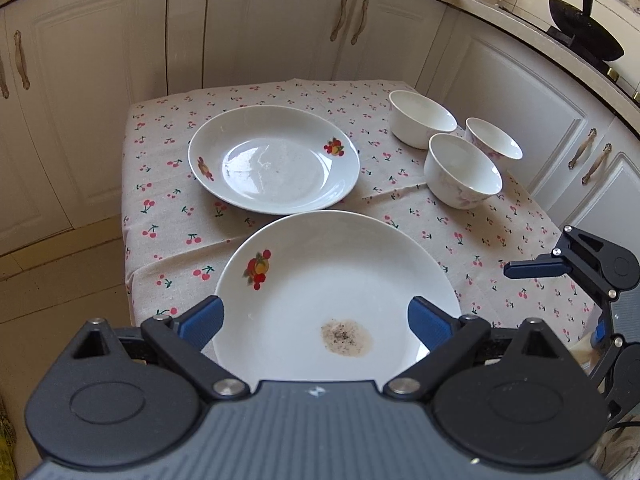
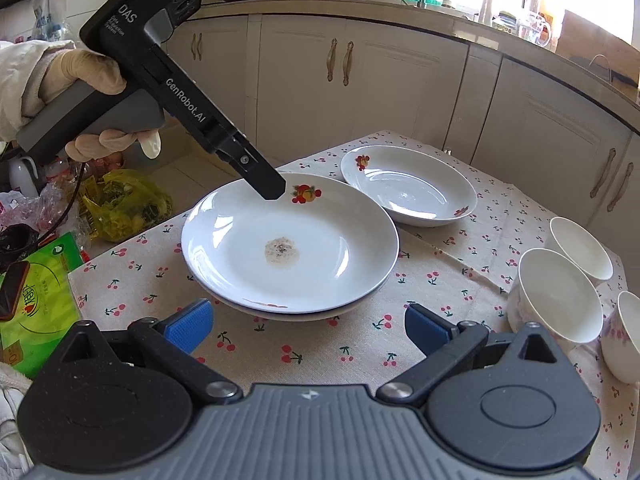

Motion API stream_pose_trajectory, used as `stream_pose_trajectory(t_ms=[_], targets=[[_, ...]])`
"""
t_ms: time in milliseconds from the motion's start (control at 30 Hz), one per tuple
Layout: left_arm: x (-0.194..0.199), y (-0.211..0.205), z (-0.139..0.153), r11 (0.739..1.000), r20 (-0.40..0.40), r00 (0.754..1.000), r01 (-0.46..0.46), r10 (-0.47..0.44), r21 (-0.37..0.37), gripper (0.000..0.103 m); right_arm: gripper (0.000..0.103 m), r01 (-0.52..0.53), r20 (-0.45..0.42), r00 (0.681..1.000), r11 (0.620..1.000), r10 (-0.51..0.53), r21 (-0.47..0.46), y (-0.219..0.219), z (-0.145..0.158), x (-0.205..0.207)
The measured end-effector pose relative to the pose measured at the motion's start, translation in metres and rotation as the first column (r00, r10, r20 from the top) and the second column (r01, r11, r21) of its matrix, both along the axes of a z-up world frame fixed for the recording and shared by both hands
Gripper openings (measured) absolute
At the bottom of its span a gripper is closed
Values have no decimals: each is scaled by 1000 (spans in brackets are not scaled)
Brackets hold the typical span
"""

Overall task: Organize plates and bowls
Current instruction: 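Lower the stained plate onto the other white plate with the left gripper, then release the stained plate and move the left gripper to the fruit-decal plate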

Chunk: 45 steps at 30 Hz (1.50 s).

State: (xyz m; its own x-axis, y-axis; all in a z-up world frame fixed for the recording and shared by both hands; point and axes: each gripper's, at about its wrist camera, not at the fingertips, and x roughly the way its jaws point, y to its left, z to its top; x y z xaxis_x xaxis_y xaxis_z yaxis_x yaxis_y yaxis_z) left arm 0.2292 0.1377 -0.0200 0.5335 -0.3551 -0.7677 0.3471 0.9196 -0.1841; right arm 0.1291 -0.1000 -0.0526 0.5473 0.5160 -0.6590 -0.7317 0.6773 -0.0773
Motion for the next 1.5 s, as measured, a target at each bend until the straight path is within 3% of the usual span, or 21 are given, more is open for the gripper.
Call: stream_pose_trajectory(t_ms=[300,567,733,1000,1200,1500], targets=[[-12,-6,6,998,92,994,-64,63,9,100,103,28,33,999,999,-29,24,-20,9,1],[8,-13,10,996,138,988,-74,67,44,101,103,37,66,997,999,-39,24,-32,15,32],[31,-12,9,996,128,989,-83,77,36,101,103,37,83,996,999,-37,6,-30,17,61],[73,-14,0,992,127,989,-92,80,90,101,103,42,70,997,999,-40,-22,-25,11,117],[108,-2,-11,992,113,990,-97,87,81,101,103,18,70,997,996,-12,-85,-12,4,153],[146,8,-26,994,82,994,-80,74,77,101,103,-28,-35,999,983,22,-182,11,-12,201]])
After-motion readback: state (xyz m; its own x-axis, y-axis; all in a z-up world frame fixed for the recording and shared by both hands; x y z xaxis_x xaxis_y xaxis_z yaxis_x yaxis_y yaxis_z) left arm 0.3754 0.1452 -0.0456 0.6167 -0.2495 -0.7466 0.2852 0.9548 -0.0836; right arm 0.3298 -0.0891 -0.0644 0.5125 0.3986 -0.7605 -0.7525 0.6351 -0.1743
